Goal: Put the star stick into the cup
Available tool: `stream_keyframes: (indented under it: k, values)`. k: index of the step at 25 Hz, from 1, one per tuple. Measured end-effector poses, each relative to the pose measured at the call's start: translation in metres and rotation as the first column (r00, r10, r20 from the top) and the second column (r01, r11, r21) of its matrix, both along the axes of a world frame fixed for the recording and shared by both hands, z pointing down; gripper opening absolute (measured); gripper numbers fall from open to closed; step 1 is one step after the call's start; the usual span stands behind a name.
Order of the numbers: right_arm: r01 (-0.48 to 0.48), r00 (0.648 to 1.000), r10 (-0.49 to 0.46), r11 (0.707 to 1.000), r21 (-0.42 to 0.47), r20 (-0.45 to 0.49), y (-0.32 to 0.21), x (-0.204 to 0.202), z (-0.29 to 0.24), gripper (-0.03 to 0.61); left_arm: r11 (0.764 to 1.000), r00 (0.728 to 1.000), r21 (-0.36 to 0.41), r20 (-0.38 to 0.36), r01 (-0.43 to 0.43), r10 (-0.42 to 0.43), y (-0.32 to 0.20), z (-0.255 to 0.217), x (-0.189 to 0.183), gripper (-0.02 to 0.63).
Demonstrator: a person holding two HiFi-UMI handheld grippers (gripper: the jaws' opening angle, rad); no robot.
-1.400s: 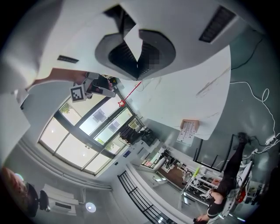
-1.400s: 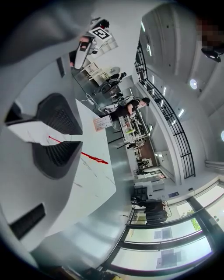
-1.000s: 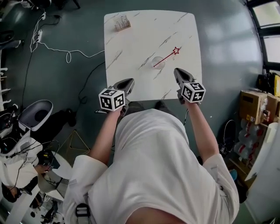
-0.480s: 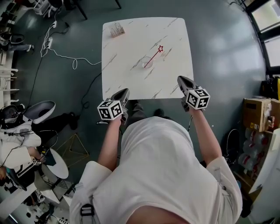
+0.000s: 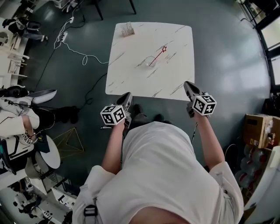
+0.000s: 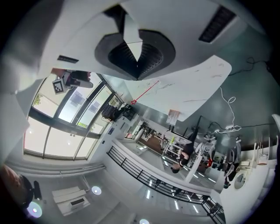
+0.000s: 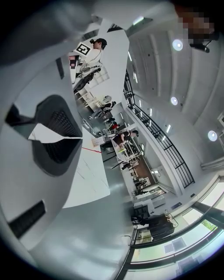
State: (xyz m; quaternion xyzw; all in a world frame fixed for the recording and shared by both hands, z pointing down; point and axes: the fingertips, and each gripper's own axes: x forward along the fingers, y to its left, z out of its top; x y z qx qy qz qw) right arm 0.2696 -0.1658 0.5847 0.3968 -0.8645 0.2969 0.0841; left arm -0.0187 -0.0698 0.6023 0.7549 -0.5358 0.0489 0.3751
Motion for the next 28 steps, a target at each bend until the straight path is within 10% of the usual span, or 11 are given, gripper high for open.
stream_keyframes:
  k: [28]
  values:
    - [-0.078,0.997,0.079,0.99,0.116,-0.005,0.048,-0.051,-0.05,0.025,0.996,0.999,0.084,0.015,-0.039,0.038,0.037,-0.034,-0.084,0.014]
